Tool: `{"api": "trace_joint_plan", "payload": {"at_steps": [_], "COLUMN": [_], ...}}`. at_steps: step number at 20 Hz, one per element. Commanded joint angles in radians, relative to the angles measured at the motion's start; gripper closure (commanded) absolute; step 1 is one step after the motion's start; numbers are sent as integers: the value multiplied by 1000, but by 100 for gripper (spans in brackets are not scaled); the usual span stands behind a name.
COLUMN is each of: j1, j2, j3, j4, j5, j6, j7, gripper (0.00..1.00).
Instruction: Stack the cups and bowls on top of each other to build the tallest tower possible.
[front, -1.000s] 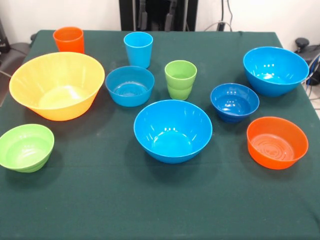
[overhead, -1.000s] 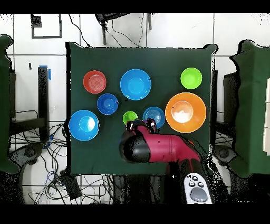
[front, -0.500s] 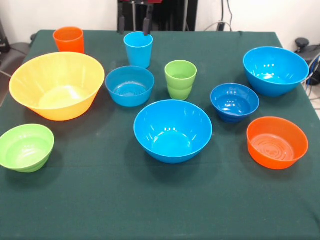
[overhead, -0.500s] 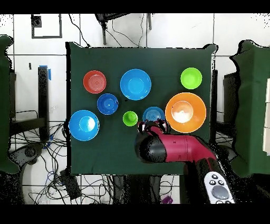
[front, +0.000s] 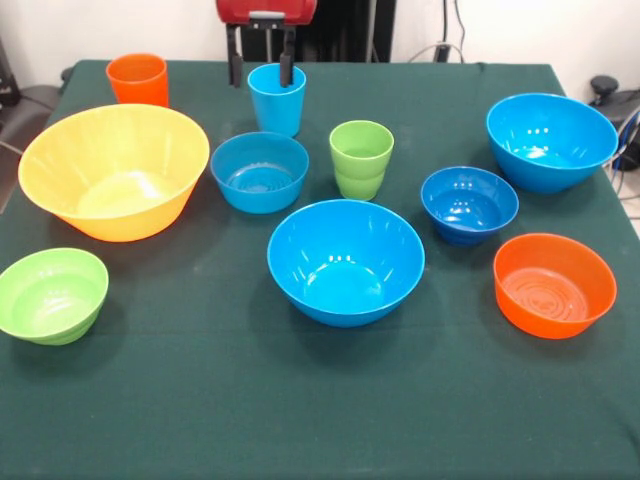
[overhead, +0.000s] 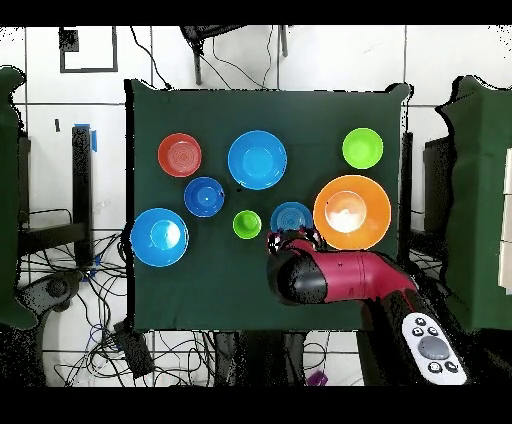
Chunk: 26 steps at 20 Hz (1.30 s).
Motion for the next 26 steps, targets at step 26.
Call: {"api": "trace_joint_plan", "payload": {"at_steps": [26], "j1": [323], "j2": [59], "j3": [-7], "j4": [108], "j5": [74], "j6": [-88], "j7": [293], "gripper": [0]}}
